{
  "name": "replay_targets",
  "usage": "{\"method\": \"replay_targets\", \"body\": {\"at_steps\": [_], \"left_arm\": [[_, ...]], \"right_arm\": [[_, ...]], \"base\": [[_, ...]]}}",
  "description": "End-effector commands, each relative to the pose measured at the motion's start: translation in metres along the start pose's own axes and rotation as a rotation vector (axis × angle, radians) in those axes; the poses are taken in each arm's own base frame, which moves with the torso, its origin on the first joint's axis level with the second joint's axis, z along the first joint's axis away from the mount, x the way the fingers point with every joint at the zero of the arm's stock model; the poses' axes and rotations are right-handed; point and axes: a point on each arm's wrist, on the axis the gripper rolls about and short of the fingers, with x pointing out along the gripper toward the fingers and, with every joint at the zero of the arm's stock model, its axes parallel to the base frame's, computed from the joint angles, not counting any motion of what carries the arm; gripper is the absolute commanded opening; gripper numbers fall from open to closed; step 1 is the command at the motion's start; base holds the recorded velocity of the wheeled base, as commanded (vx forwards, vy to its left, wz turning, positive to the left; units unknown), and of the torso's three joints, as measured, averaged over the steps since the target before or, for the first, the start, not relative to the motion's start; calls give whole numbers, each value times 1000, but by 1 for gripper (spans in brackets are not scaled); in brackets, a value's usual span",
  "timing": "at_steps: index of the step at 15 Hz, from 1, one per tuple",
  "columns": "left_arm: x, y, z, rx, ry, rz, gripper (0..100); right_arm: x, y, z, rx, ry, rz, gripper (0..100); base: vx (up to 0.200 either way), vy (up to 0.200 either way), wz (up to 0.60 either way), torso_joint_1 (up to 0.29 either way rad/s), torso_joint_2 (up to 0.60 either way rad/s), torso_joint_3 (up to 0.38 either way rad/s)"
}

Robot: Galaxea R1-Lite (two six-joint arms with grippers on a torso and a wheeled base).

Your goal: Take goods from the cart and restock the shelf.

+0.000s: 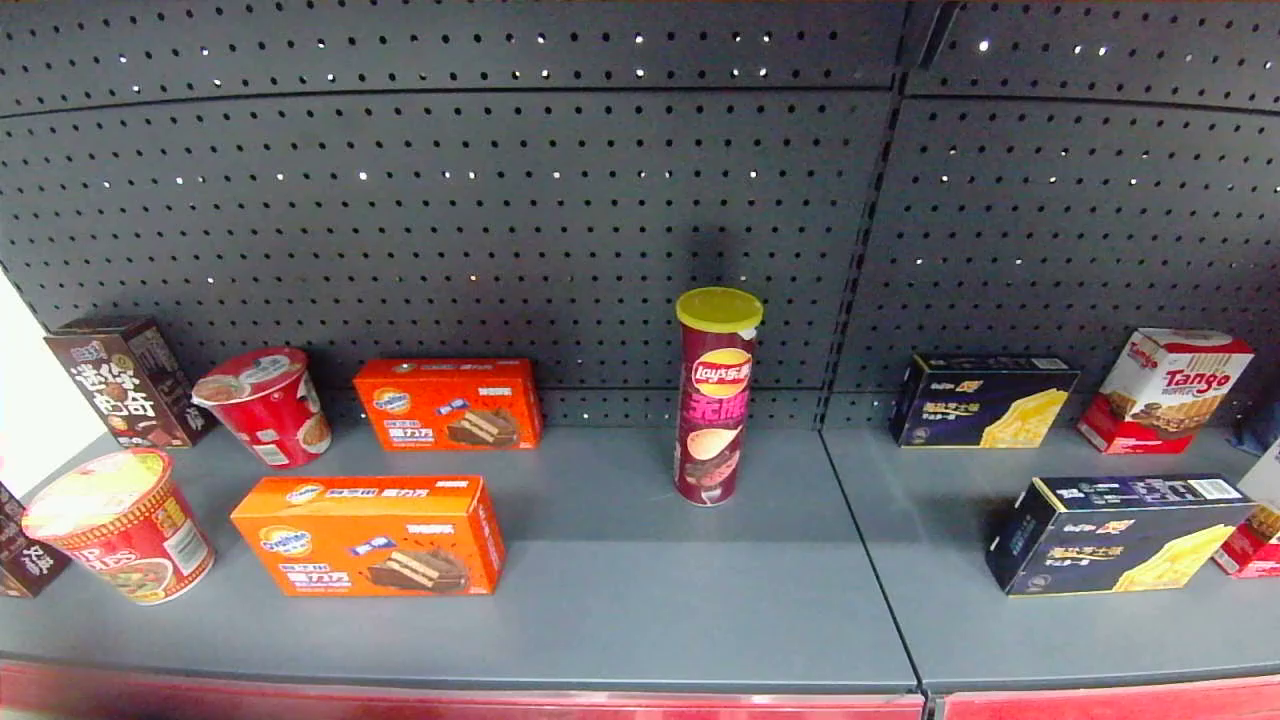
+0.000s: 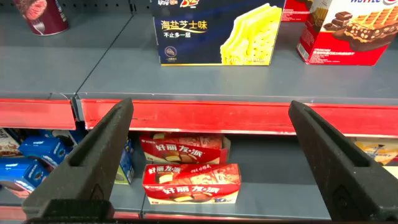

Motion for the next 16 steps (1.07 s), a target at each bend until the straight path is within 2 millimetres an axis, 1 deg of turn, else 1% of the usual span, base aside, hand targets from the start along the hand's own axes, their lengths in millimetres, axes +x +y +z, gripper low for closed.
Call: {"method": "replay_targets", "body": {"at_steps": [1,16], "left_arm": [[0,0,0,0,1,0,100],[0,0,0,1,1,-1,100]], "right_arm": [[0,0,0,0,-1,1,100],[0,0,0,-2,-1,-2,100]], "base": [[0,0,600,2,7,12],[0,0,600,3,2,2]]}}
